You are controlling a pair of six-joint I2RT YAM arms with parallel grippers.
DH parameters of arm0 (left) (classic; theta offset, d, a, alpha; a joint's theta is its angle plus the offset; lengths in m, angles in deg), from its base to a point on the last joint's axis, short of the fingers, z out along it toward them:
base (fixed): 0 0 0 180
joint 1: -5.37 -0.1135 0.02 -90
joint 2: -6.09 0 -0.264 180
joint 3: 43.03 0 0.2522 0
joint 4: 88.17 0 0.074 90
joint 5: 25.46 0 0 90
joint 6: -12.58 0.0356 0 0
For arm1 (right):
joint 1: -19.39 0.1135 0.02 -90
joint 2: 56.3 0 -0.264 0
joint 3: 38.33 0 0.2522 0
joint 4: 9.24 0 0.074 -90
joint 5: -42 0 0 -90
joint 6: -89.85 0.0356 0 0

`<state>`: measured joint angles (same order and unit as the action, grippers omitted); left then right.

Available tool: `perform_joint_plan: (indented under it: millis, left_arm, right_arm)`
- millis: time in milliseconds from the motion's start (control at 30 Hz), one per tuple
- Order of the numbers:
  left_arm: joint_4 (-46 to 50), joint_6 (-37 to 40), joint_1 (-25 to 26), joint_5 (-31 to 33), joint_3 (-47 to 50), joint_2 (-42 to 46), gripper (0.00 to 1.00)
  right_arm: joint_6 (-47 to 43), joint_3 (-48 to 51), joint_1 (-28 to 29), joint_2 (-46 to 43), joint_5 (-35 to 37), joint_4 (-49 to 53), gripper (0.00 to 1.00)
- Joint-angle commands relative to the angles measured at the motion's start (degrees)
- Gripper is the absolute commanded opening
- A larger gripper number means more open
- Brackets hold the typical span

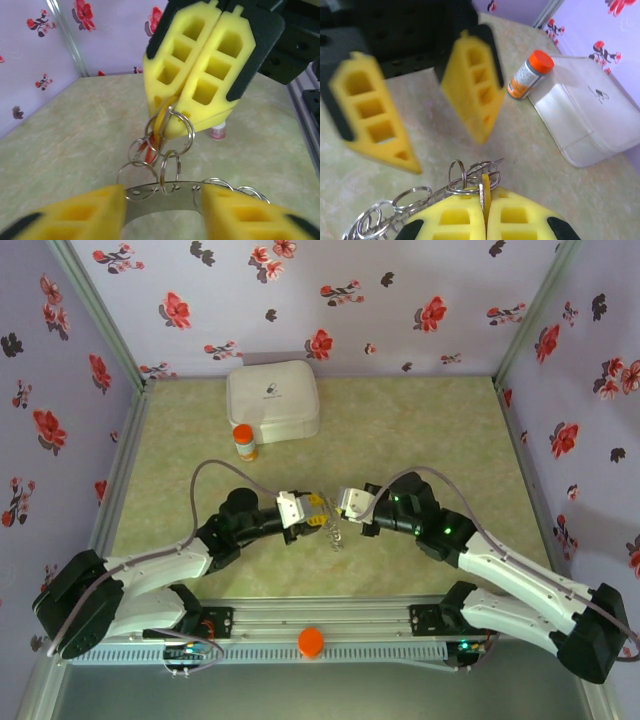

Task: Put the keys on the keyring

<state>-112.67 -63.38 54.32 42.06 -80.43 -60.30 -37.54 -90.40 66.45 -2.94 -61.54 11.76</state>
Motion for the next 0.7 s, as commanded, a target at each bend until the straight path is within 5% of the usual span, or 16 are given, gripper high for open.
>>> perform_joint_plan:
  millis: [0, 33, 67, 233, 333, 500, 667]
  left_arm:
    - [-4.1, -1.8, -0.3, 4.9, 3.1, 1.6, 0.8]
    - [-6.2, -2.6, -0.3, 8.3, 4.3, 2.5, 0.97]
    - [-8.1, -3.2, -0.3, 12.2, 5.2, 3.5, 1.0]
    - [-22.5, -4.8, -1.1, 40.1, 12.9, 8.3, 1.0]
    - [-23.2, -3.8, -2.6, 52.4, 14.7, 12.8, 1.0]
    - [-21.5, -5.2, -5.5, 63.2, 15.3, 21.7, 1.0]
    - [-17.5, -5.3, -7.7, 64.6, 14.7, 27.9, 1.0]
  right_arm:
    - [-1.6, -4.2, 0.6, 1.2, 2.9, 1.0, 0.0]
    - [-1.9, -4.9, 1.1, 2.0, 3.8, 1.1, 0.0]
    - [-2.3, -5.6, 1.5, 2.7, 4.4, 1.1, 0.0]
    - [-2.0, -9.3, 3.2, 8.3, 2.5, -2.4, 0.0]
    - [0.2, -11.2, 4.8, 13.3, 0.3, -8.7, 0.0]
    - [3.6, -15.1, 7.8, 23.9, 3.2, -23.4, 0.0]
    - [1.6, -13.6, 7.8, 30.5, 7.3, -26.2, 0.0]
